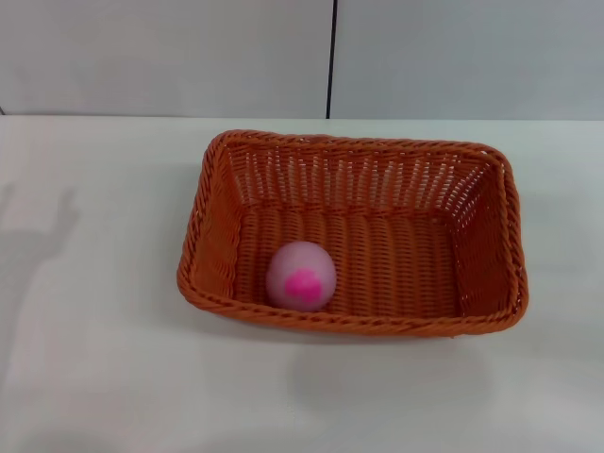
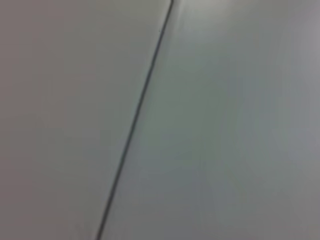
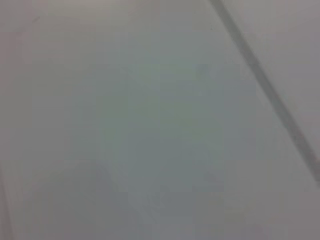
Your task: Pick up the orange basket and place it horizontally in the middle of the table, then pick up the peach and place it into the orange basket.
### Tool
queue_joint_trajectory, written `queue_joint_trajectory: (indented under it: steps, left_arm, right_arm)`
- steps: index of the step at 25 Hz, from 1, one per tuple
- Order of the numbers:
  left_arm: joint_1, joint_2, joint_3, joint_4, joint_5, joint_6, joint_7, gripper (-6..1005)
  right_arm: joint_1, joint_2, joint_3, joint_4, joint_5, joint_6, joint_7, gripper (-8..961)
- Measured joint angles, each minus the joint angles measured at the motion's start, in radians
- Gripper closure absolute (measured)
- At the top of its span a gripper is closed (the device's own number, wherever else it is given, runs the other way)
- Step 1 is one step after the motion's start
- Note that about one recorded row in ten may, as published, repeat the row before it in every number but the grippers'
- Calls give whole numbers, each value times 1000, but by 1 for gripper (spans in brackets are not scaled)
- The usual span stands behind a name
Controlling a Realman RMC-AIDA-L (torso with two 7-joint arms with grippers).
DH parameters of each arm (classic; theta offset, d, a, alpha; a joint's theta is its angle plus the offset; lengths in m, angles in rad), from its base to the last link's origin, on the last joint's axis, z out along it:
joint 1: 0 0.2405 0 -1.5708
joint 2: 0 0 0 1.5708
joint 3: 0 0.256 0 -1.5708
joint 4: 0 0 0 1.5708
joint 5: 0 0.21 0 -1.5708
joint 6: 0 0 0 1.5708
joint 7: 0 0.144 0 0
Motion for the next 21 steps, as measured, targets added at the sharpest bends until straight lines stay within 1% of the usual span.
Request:
queue_joint_trajectory:
  steps: [1,5,6,21]
  left_arm:
    - [3,0,-10,0,0,-1,4,165]
    - [5,-1,-20,-2,0,-2,7,165]
    - [5,-1,-20,-2,0,-2,7,165]
    - [4,-1,-23,-2,0,0,10,165]
  right_arm:
    - [0,0,0,0,0,0,0,512]
    - [16,1,129,94,0,-16,-152,512]
    - [17,1,136,101,0,-18,-169,512]
    - [16,1,147,109,0,-20,-192,512]
